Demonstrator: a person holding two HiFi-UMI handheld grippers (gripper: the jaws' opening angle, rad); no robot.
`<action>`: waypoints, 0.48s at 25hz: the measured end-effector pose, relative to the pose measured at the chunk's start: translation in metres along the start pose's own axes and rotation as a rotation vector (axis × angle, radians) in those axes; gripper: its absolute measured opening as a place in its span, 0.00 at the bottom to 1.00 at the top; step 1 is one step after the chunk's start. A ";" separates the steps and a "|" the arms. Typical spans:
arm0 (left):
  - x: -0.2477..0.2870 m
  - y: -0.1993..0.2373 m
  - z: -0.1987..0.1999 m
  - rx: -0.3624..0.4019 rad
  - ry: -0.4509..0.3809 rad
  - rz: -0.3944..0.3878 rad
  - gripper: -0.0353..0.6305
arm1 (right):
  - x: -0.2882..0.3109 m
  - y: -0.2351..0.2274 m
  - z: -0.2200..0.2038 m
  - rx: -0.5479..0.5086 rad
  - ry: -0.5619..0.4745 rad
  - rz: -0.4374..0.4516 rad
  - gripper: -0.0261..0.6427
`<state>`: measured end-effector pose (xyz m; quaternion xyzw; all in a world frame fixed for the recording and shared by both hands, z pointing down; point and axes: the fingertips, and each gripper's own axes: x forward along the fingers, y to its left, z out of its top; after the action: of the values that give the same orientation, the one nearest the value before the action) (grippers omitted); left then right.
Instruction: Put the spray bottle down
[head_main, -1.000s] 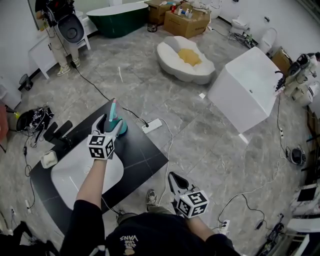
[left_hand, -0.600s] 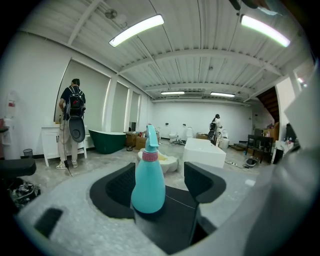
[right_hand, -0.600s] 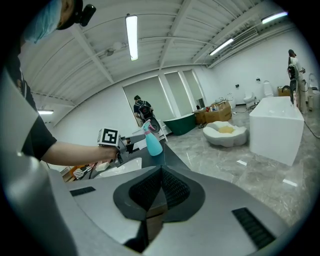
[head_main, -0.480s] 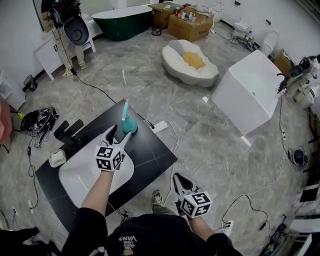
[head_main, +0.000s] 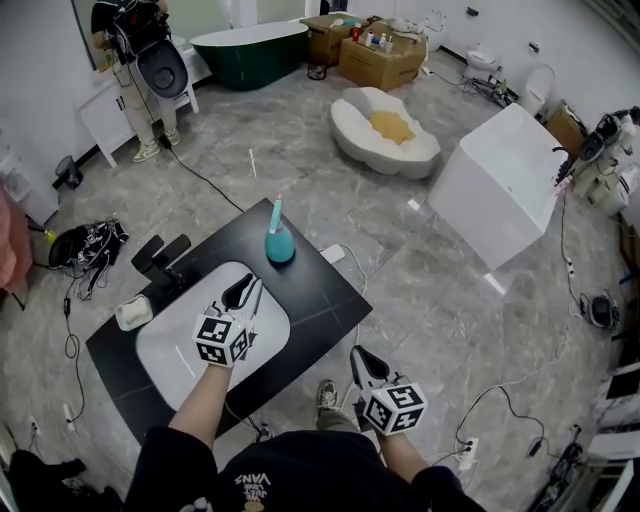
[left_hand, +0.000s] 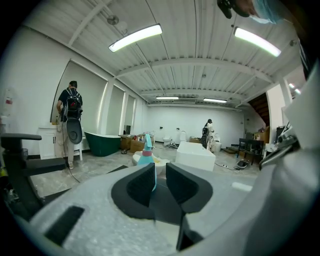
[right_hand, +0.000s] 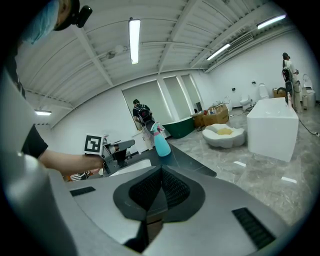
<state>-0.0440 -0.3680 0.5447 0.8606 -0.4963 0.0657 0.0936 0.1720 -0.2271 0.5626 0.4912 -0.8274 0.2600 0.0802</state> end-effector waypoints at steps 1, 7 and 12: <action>-0.008 -0.001 0.000 0.003 -0.002 -0.001 0.17 | -0.002 0.005 -0.002 0.001 -0.003 -0.001 0.04; -0.062 -0.018 -0.007 0.022 0.006 -0.029 0.10 | -0.017 0.036 -0.018 0.004 -0.016 -0.006 0.04; -0.103 -0.036 -0.016 0.039 0.014 -0.061 0.09 | -0.030 0.063 -0.031 0.004 -0.035 -0.014 0.04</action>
<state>-0.0651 -0.2598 0.5360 0.8764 -0.4679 0.0787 0.0821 0.1293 -0.1641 0.5551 0.5015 -0.8248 0.2525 0.0664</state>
